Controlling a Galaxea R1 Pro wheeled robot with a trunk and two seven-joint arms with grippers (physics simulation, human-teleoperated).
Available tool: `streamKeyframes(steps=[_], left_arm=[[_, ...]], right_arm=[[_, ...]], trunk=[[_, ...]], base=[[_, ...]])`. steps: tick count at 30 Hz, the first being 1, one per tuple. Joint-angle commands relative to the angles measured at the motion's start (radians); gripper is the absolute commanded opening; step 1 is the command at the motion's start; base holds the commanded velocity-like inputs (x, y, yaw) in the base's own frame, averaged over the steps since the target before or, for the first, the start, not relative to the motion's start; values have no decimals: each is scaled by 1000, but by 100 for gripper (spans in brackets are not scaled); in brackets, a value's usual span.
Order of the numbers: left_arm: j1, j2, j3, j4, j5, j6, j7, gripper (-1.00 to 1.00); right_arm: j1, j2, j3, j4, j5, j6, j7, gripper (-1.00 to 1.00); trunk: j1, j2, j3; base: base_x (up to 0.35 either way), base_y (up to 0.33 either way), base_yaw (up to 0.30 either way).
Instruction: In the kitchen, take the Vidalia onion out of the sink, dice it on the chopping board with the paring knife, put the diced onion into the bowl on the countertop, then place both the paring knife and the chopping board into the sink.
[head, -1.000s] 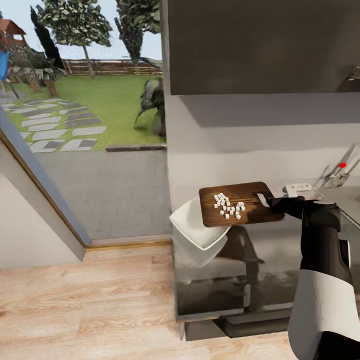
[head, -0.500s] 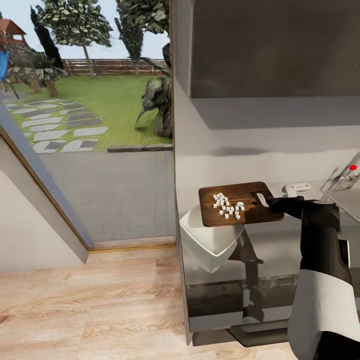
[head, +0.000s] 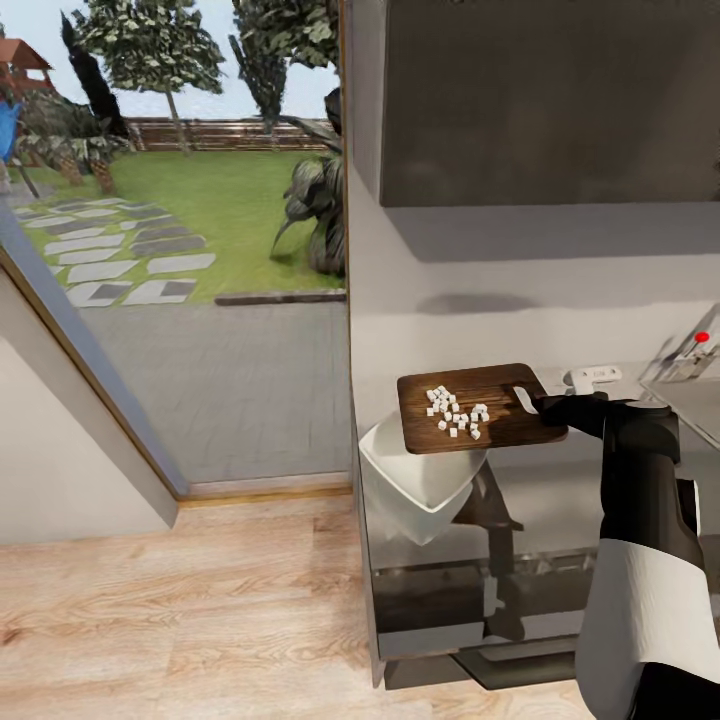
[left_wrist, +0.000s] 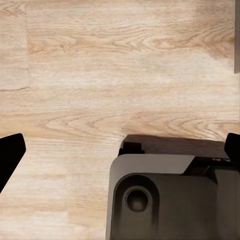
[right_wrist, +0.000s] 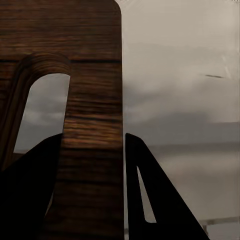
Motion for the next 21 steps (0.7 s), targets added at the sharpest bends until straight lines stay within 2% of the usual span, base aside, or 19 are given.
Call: streamKeyframes(steps=[1, 9, 21], left_arm=[[-2, 0, -9, 4, 8, -7, 1, 100], [-2, 0, -9, 4, 8, -7, 1, 100], [-2, 0, -9, 4, 8, -6, 1, 100]], right_arm=[[-1, 0, -1, -1, 9, 2, 10, -100], [-1, -1, -1, -1, 14, 1, 9, -100], [-1, -4, 0, -2, 16, -1, 9, -100]], trunk=[[-3, 6, 2], [-34, 62, 27], [-34, 62, 27]], base=[[0, 0, 0], [0, 0, 0], [0, 0, 0]])
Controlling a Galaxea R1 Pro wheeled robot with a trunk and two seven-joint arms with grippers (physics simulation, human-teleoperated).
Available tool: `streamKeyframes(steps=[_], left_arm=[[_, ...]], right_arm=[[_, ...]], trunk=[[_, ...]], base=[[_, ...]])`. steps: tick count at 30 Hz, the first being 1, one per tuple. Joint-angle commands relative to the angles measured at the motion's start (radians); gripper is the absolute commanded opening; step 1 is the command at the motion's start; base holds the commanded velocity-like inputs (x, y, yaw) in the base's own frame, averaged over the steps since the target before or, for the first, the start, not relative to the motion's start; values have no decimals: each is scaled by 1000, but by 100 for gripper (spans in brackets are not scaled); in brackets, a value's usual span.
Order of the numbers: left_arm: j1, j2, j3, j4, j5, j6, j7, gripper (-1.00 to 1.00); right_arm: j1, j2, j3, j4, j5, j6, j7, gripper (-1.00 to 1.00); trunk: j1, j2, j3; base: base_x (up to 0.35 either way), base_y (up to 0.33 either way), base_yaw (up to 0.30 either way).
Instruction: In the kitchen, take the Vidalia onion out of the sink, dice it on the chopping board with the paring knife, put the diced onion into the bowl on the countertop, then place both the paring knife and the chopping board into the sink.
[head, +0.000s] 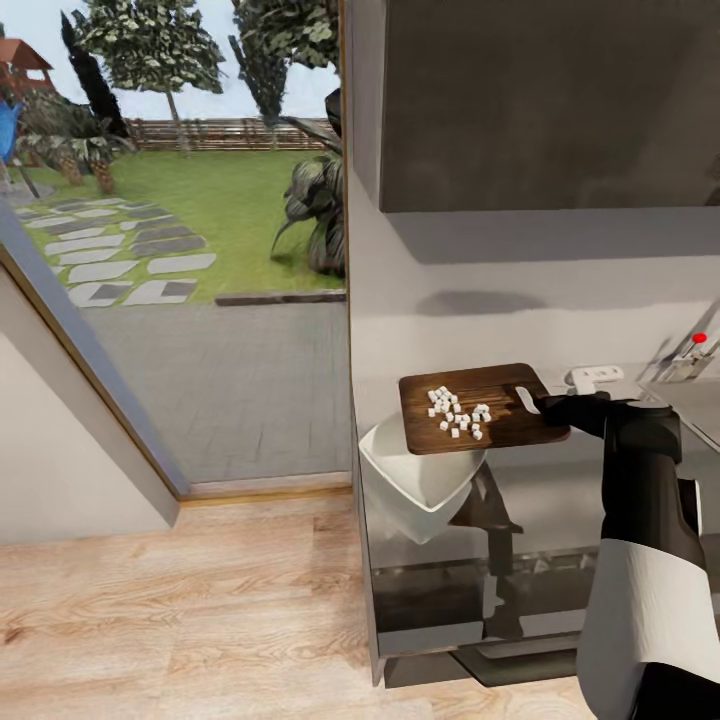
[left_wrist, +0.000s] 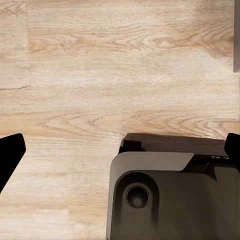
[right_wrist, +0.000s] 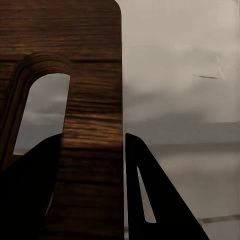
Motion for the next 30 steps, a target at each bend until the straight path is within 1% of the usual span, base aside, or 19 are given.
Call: streamKeyframes(steps=[1, 3, 7, 30], left_arm=[[-2, 0, -9, 4, 8, -7, 1, 100], [-2, 0, -9, 4, 8, -7, 1, 100], [-2, 0, -9, 4, 8, -7, 1, 100], [-2, 0, -8, 4, 8, -8, 1, 100]], right_arm=[[-1, 0, 4, -1, 9, 2, 11, -100], [-1, -1, 16, -2, 9, 2, 11, -100], [-1, 0, 27, -2, 9, 2, 11, -100], [-1, -3, 27, -2, 9, 2, 10, -100]], trunk=[[1, -2, -2], [1, -2, -2], [1, -2, 2], [1, -2, 38]], base=[[0, 0, 0], [0, 0, 0], [0, 0, 0], [0, 0, 0]])
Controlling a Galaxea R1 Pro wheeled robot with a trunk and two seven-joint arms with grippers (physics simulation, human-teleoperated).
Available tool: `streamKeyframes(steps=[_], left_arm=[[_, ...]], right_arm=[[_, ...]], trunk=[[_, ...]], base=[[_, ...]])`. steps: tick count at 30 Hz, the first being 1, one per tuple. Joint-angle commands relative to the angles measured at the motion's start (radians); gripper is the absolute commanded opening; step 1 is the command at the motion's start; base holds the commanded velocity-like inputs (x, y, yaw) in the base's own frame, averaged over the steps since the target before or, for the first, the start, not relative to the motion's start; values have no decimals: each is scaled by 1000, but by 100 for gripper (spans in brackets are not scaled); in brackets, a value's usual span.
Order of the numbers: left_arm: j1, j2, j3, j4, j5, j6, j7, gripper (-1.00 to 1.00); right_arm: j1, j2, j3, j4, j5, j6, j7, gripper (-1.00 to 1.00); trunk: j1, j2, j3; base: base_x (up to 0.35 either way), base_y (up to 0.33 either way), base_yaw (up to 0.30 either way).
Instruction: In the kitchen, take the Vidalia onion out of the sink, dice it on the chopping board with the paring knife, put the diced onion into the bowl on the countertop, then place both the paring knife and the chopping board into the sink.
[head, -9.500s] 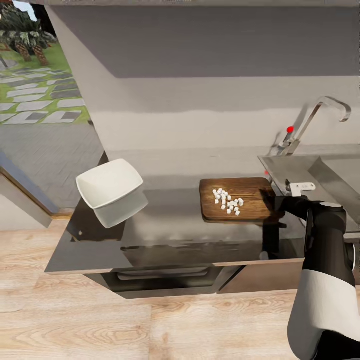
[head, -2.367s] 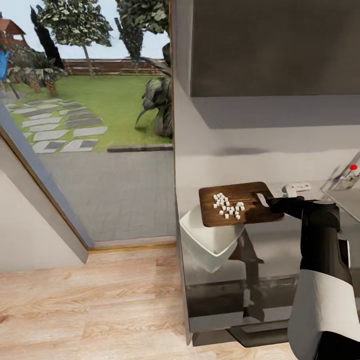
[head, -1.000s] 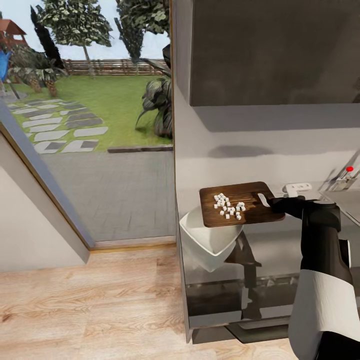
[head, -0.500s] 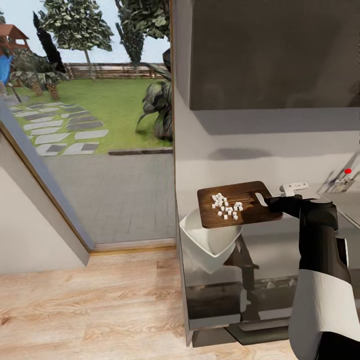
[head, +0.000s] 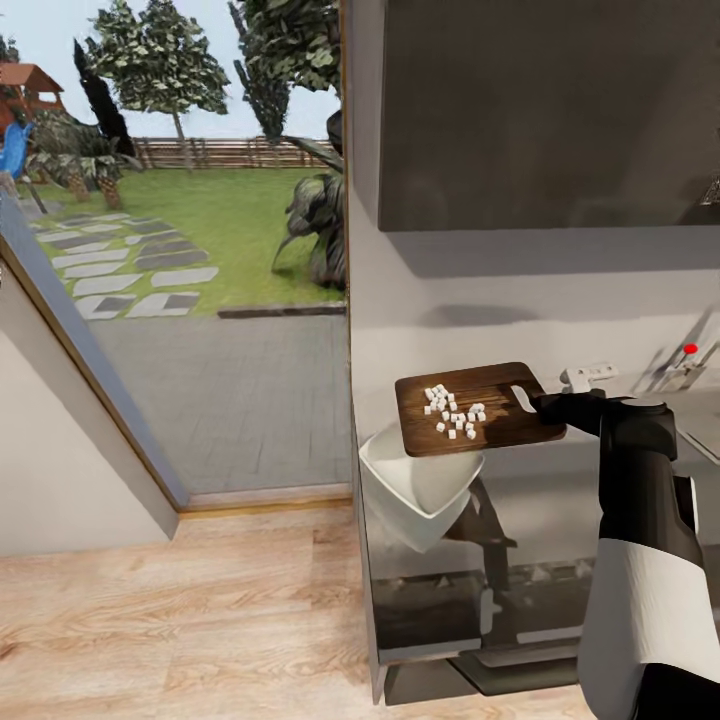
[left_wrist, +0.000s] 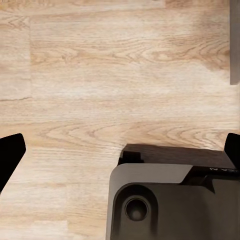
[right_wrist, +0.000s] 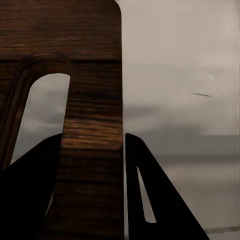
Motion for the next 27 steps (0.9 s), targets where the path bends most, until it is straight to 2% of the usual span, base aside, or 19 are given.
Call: streamKeyframes(steps=[1, 17, 19, 23, 27], left_arm=[[-2, 0, -9, 4, 8, -7, 1, 100], [-2, 0, -10, 3, 6, -7, 0, 100], [-2, 0, -10, 3, 6, -7, 0, 100], [-2, 0, -10, 3, 6, -7, 0, 100], [-2, 0, -10, 3, 6, -6, 0, 100]], right_arm=[[-1, 0, -1, -1, 10, 2, 10, -100], [-1, -1, 1, -1, 13, 2, 9, -100], [-1, -1, 9, -1, 26, 2, 9, -100], [-1, -1, 28, -1, 83, 2, 9, -100], [-1, -1, 31, 0, 109, 1, 9, -100]], trunk=[[1, -2, 0], [1, -2, 25], [1, -2, 28], [1, -2, 34], [1, -2, 41]], base=[[0, 0, 0], [0, 0, 0], [0, 0, 0], [0, 0, 0], [0, 0, 0]])
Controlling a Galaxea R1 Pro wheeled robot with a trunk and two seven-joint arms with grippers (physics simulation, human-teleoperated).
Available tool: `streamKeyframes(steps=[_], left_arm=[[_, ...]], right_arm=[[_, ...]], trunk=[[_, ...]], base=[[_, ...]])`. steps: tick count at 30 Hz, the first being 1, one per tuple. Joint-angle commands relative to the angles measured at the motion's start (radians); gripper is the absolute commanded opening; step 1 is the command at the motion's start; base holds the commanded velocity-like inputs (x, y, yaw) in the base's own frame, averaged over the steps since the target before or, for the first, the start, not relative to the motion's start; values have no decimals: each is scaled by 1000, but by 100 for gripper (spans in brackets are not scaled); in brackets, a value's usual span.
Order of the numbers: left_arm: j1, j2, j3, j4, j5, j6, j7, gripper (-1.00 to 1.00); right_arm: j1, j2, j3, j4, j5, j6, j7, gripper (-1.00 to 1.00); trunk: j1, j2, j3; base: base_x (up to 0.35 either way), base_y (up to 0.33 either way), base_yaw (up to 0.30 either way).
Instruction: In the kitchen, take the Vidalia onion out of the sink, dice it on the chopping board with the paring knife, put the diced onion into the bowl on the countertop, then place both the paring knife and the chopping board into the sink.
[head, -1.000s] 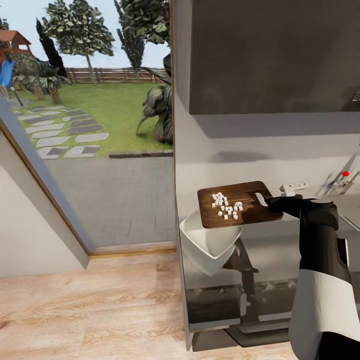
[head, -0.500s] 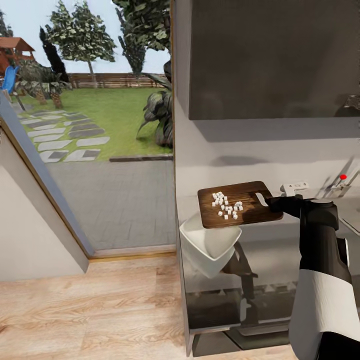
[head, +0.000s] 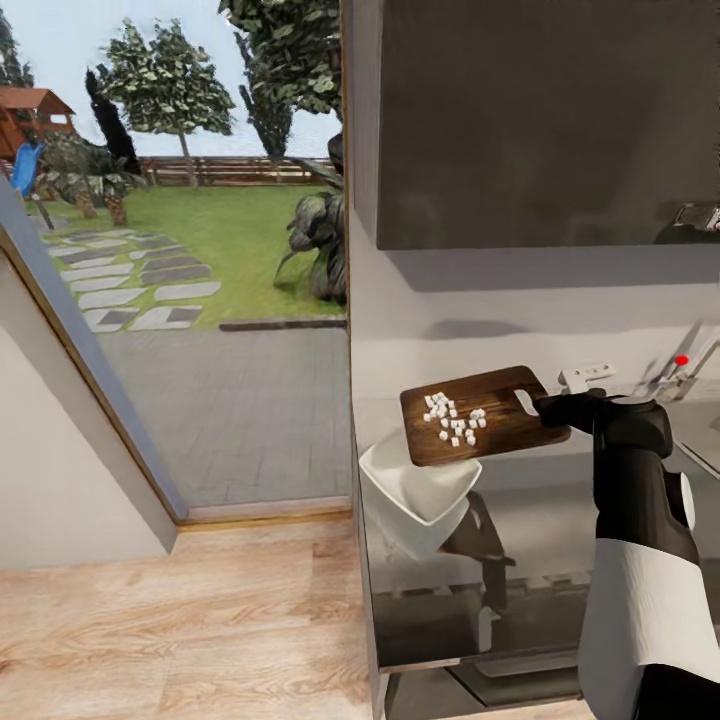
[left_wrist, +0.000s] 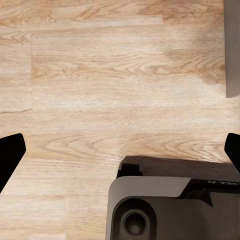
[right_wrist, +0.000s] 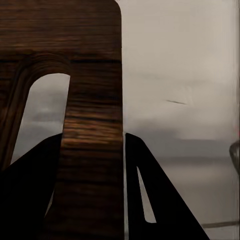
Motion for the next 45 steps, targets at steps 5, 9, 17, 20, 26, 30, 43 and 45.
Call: streamKeyframes(steps=[5, 9, 17, 20, 26, 30, 43, 45], left_arm=[[-2, 0, -9, 4, 8, -7, 1, 100], [-2, 0, -9, 5, 8, -7, 1, 100], [-2, 0, -9, 5, 8, -7, 1, 100], [-2, 0, -9, 5, 8, -7, 0, 100], [-2, 0, -8, 5, 8, -7, 1, 100], [-2, 0, -8, 5, 8, -7, 1, 100], [-2, 0, -8, 4, 8, -7, 2, 100], [-2, 0, -8, 4, 8, -7, 2, 100]], right_arm=[[-1, -1, 0, -1, 57, 1, 10, -100], [-1, 0, 1, -1, 85, -1, 10, -100], [-1, 0, 2, -1, 143, -1, 10, -100], [-1, 1, 12, -1, 175, -1, 10, -100], [-1, 1, 67, -1, 196, 0, 10, -100], [-1, 2, 77, -2, 198, 2, 9, -100], [-1, 2, 100, -2, 200, 2, 7, -100], [-1, 1, 101, -2, 202, 2, 7, -100]], trunk=[[1, -2, 6], [1, -2, 12], [1, -2, 25], [1, -2, 30], [1, -2, 39], [1, -2, 46], [1, -2, 66], [1, -2, 69]], base=[[0, 0, 0], [0, 0, 0], [0, 0, 0], [0, 0, 0], [0, 0, 0], [0, 0, 0], [0, 0, 0], [0, 0, 0]])
